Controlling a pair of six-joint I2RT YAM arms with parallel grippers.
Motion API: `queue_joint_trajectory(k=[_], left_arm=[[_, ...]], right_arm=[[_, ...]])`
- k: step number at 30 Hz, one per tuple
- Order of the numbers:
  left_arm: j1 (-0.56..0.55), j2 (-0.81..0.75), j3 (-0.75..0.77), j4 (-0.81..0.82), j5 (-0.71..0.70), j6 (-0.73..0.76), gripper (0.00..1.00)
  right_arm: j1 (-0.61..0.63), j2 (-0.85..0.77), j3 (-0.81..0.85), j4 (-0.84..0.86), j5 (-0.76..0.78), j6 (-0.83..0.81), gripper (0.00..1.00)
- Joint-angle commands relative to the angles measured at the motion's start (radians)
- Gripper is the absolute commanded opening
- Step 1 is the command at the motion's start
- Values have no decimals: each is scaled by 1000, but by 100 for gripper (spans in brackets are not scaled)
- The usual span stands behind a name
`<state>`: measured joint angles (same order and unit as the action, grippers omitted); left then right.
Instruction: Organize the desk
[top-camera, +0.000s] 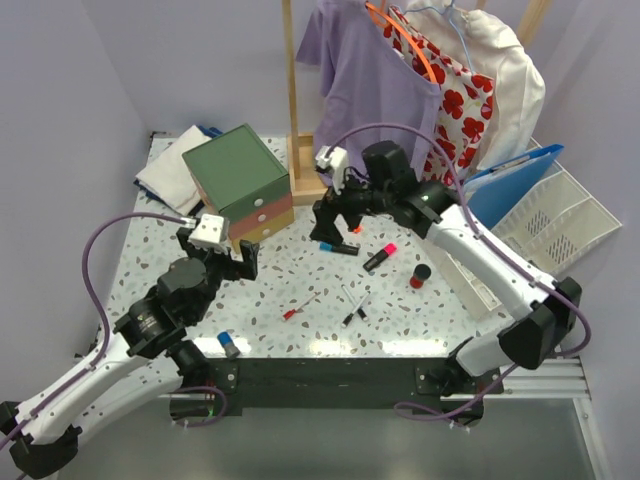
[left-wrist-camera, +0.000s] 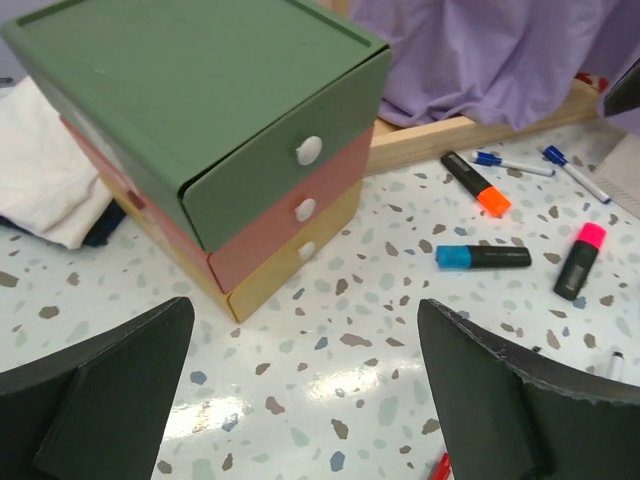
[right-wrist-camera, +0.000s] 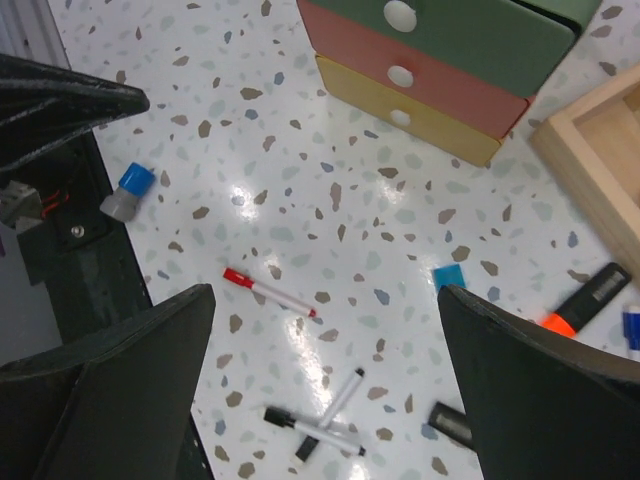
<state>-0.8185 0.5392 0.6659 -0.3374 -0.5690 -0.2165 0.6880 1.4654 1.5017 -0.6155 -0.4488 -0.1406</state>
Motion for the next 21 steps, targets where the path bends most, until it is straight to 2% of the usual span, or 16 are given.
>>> queue_joint_trajectory(k=[1, 5, 8, 13, 16, 21], left_arm=[[7, -25, 9, 7, -137, 39, 100], [7, -74, -14, 28, -167, -26, 100], [7, -87, -8, 23, -187, -96, 100], [7, -81, 46, -3, -207, -204, 100], [7, -47, 98, -8, -193, -210, 100], [36, 93, 196, 5, -178, -166, 100]], right_arm=[[114, 87, 32, 171, 180, 192, 98], [191, 196, 98, 211, 399, 378, 99], [208, 280, 166, 210, 485, 563, 99], [208, 326, 163, 310, 496, 703, 98], [208, 384, 210, 290, 460, 750, 97], [206, 463, 281, 296, 450, 773, 94]])
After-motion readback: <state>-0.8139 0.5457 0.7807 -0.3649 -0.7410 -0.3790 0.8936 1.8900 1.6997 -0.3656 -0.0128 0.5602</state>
